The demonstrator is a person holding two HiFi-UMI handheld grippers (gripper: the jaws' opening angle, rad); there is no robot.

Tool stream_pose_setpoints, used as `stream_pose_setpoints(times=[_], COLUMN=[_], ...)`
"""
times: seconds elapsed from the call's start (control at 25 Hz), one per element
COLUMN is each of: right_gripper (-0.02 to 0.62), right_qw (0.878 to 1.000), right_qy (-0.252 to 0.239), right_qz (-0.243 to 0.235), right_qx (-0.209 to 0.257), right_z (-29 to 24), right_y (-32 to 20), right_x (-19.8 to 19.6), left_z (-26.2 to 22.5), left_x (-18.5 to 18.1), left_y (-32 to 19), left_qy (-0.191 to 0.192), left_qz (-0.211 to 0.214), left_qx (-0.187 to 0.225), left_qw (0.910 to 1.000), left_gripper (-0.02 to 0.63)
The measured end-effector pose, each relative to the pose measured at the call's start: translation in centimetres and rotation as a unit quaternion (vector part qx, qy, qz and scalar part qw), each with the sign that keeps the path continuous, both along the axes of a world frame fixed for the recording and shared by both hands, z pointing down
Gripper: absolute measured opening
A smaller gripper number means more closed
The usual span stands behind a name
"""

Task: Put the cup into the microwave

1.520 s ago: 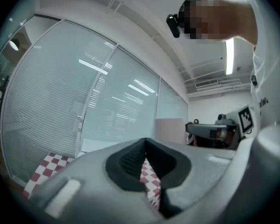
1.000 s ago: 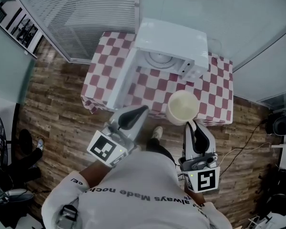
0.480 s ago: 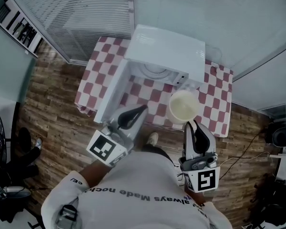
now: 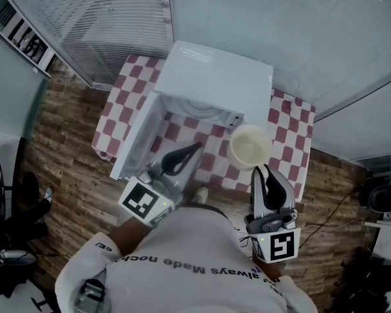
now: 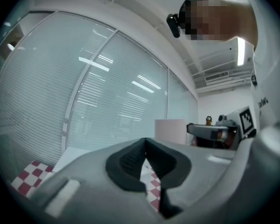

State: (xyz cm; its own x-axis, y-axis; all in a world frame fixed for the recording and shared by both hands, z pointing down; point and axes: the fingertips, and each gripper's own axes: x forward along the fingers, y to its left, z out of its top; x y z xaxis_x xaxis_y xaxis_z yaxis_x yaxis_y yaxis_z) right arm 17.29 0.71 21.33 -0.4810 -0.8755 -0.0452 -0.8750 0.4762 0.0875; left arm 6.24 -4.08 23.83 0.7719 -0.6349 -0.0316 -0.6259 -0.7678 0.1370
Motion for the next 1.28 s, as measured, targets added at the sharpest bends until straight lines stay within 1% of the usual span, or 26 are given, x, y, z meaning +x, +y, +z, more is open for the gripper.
stream_pose_setpoints(times=[0.2, 0.48, 0.64, 0.88, 1.08, 1.28], right_gripper=[0.040, 0.040, 0.040, 0.040, 0.040, 0.040], right_qw=[1.000, 1.000, 1.000, 1.000, 1.000, 1.000], right_qy=[-0.002, -0.008, -0.008, -0.013, -0.013, -0.018], right_qz=[-0.007, -0.015, -0.014, -0.005, 0.000, 0.005], right_qx=[-0.004, -0.015, -0.013, -0.004, 0.001, 0.000], right_z=[0.5, 1.5, 1.4, 0.5, 0.0, 0.0], right_y=[-1.9, -3.7, -4.6, -6.2, -7.9, -8.5], right_x=[1.7, 1.7, 1.0, -0.9, -2.7, -4.0], left_z=[0.5, 1.6, 1.6, 0.8, -0.1, 0.1], left_x=[1.6, 1.3, 0.4, -1.0, -3.1, -4.5], left_y=[-1.6, -3.1, -4.1, -5.7, -7.4, -7.9], left_qy=[-0.002, -0.005, -0.004, 0.000, 0.000, -0.001], left_qz=[-0.006, -0.016, -0.017, -0.004, -0.004, -0.001], left_qx=[-0.008, -0.020, -0.019, -0.013, -0.007, -0.010], left_qw=[1.0000, 0.9997, 0.9997, 0.9999, 1.0000, 0.9999], left_gripper=[0.005, 0.003, 0.005, 0.003, 0.004, 0.005])
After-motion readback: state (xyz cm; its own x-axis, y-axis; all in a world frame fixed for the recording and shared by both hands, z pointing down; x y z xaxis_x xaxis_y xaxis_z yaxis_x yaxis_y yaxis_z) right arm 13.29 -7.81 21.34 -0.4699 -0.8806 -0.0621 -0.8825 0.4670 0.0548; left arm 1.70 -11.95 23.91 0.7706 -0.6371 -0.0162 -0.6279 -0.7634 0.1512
